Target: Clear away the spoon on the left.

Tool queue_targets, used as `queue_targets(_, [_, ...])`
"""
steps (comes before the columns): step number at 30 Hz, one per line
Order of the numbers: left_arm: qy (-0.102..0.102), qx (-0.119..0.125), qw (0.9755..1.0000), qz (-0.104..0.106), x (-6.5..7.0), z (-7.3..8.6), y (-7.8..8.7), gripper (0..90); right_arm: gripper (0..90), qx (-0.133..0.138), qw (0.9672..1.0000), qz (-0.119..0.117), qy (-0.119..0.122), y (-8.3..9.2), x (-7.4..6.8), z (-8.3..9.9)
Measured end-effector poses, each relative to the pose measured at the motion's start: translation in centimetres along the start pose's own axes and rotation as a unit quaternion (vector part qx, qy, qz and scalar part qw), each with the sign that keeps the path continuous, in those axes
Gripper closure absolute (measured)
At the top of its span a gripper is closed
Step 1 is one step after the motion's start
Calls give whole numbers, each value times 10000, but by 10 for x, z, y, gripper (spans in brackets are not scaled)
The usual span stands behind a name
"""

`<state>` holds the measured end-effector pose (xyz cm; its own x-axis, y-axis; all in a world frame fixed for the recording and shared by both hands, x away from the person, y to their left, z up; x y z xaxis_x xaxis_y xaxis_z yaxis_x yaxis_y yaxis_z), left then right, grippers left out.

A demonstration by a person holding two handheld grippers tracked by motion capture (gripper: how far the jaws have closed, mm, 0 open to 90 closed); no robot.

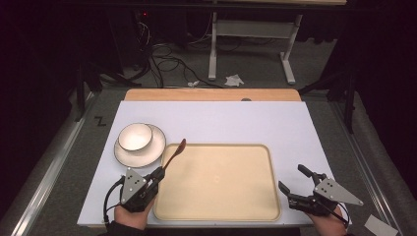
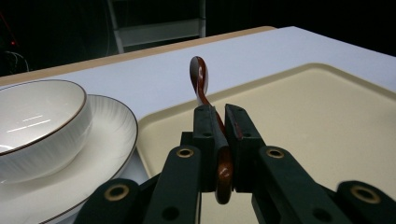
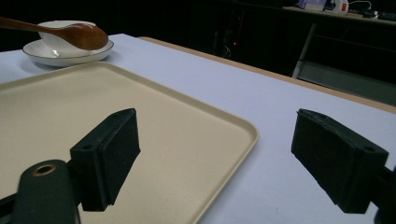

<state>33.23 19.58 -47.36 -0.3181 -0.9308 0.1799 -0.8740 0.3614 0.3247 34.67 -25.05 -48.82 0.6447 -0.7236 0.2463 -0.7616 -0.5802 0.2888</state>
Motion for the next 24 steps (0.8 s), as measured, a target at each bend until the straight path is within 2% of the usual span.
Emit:
queue_targets(2, [17, -22, 10000, 88, 5, 3, -1, 839, 165, 24, 10000, 27, -88, 0, 1, -1])
queue_targets(7, [-150, -75, 9996, 245, 19, 10, -5, 840, 164, 22, 9999, 100, -64, 1, 4, -2])
queue_targets(12, [-176, -129, 9989, 422, 27, 18, -12, 839, 164, 28, 9999, 112, -18, 2, 4, -1])
queue_targets(15, [-229, -147, 9986, 456, 31, 21, -15, 839, 165, 24, 10000, 94, -8, 2, 3, -1])
queue_targets(21, [-404, -391, 9973, 482, 35, 35, -28, 839, 165, 42, 9999, 144, -2, 2, 4, -3])
queue_targets(24, [-337, -440, 9973, 489, 33, 39, -31, 838, 164, 86, 9998, 157, -47, 3, 3, -4])
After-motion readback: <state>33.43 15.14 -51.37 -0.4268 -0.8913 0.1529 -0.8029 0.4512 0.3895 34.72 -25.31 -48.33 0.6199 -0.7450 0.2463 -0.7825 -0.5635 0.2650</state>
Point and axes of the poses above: each handheld gripper's, and its own axes: y roughly backward along the jaws, z roughly out of its underside, x roughly to its right, the point moved 7 cm from there along -y, roughly forward along the jaws, and after that the axes turned 9 degrees about y, right-handed, at the moved point
